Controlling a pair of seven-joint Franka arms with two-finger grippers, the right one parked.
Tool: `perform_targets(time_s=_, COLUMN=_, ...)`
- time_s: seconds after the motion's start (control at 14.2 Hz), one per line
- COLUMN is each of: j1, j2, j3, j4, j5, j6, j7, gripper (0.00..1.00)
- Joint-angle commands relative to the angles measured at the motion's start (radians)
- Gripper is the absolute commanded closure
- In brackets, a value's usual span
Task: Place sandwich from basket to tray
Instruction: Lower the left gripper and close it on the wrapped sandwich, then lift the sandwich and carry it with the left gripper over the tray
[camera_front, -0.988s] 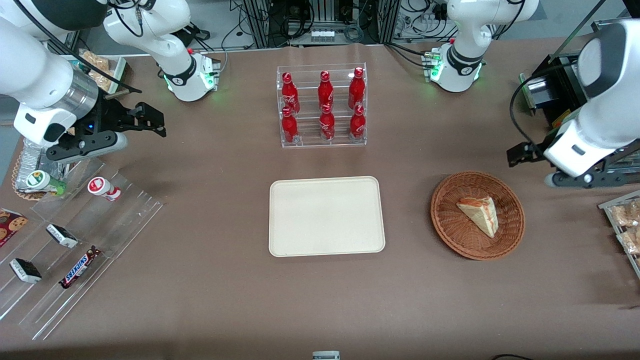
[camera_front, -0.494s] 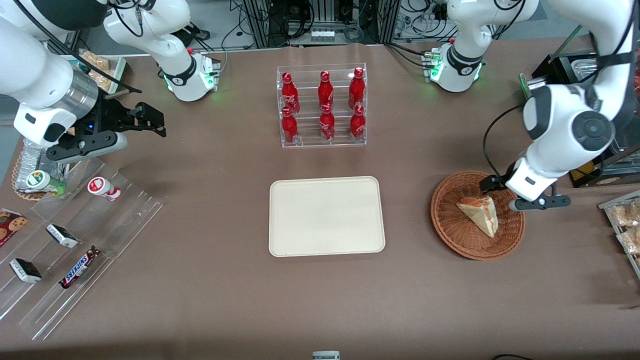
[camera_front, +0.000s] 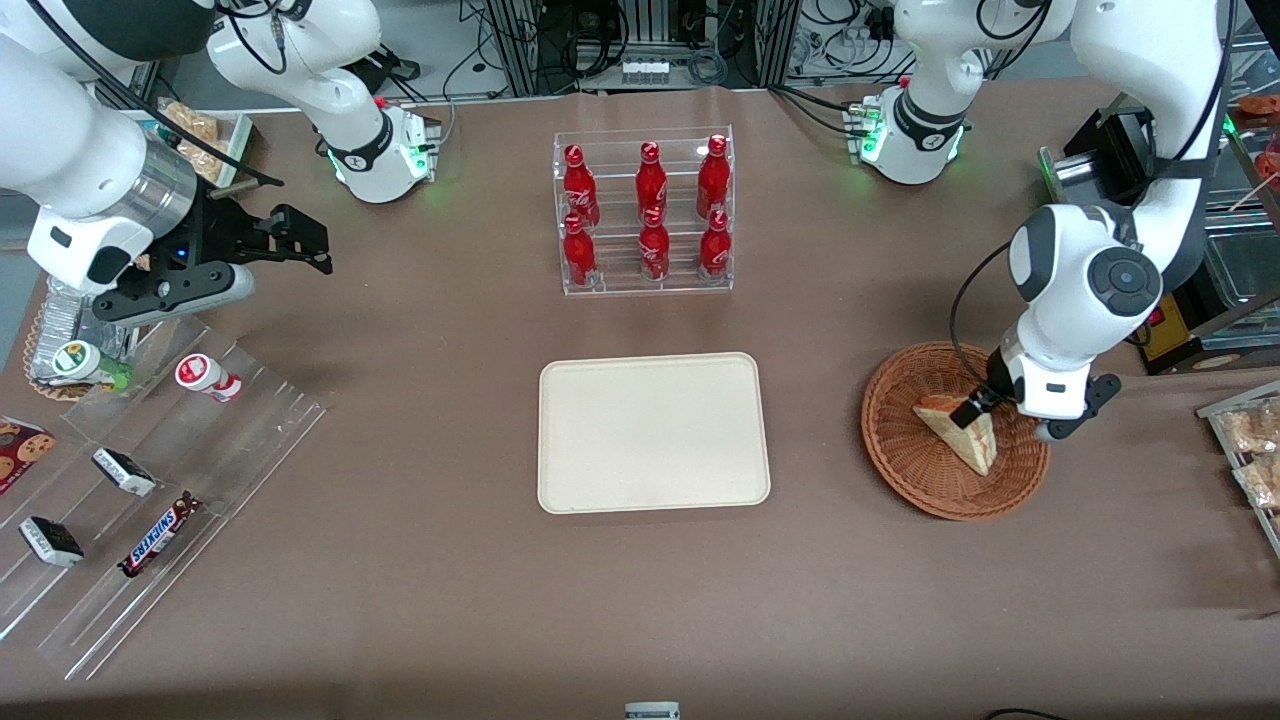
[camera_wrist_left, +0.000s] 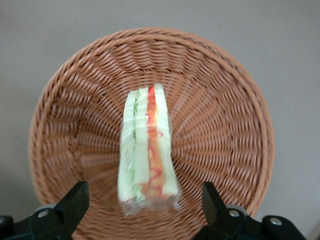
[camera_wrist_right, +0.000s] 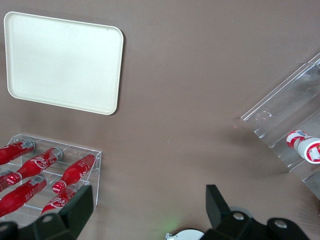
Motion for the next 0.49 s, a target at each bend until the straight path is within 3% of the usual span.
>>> perform_targets(time_s=0.0, j1=-0.001, j2=0.061, j3=0.0, j4=0.009, j5=0.017, j6=0.051, j7=-0.207, gripper=0.08)
perform_targets(time_s=0.07, j1=-0.001, j2=0.073, j3=0.0, j4=0.007, j5=0.017, j6=0.05, j7=-0.225, gripper=0.33)
perform_targets(time_s=0.14, j1=-0.001, j2=0.075, j3=0.0, j4=0.003, j5=0.018, j6=0.044, j7=-0.223, gripper=0.74)
perform_targets(time_s=0.21, j1=-0.001, j2=0.071, j3=0.0, j4=0.003, j5=0.018, j6=0.041, j7=-0.204, gripper=0.92)
perform_targets(time_s=0.42, j1=-0.007, j2=0.064, j3=-0.005, j4=0.096, j5=0.026, j6=-0.078, j7=-0.142, gripper=0.97)
